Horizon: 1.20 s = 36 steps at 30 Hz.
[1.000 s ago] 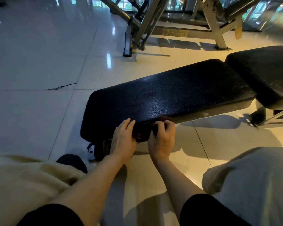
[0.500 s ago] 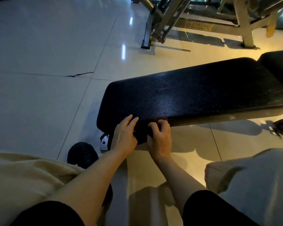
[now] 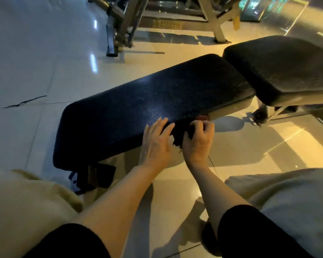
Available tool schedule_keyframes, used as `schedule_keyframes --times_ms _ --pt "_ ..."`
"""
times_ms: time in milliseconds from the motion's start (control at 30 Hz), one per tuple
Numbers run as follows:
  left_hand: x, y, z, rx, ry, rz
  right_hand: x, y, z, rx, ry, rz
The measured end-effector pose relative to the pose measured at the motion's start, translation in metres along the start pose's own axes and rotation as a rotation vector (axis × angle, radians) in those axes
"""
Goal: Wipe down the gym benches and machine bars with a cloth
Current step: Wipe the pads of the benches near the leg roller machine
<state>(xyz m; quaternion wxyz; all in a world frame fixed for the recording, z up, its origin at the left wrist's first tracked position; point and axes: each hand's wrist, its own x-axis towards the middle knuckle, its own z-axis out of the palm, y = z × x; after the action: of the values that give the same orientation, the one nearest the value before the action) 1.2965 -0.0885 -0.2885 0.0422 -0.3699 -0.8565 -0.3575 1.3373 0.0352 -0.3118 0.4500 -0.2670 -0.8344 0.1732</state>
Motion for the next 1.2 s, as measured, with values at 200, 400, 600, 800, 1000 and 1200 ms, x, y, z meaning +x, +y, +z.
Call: schedule_keyframes --times_ms 200,400,600,800,1000,1200 --pt "0.016 0.035 0.028 -0.027 -0.033 0.097 0.052 0.037 -0.032 0.026 0.123 0.22" --pt "0.028 0.036 0.024 0.055 -0.085 0.071 0.017 0.026 -0.025 0.151 -0.233 0.024" --pt "0.035 0.04 0.029 0.092 -0.03 0.003 0.064 0.05 -0.043 0.128 0.155 0.354" --pt "0.036 0.04 0.031 0.116 -0.005 0.005 0.025 0.02 -0.02 0.155 -0.074 0.124" --pt "0.037 0.04 0.03 0.115 -0.037 -0.015 0.041 0.035 -0.023 0.18 0.029 0.234" --pt "0.039 0.037 0.027 0.124 -0.086 0.0 0.03 0.02 -0.017 0.18 0.012 0.282"
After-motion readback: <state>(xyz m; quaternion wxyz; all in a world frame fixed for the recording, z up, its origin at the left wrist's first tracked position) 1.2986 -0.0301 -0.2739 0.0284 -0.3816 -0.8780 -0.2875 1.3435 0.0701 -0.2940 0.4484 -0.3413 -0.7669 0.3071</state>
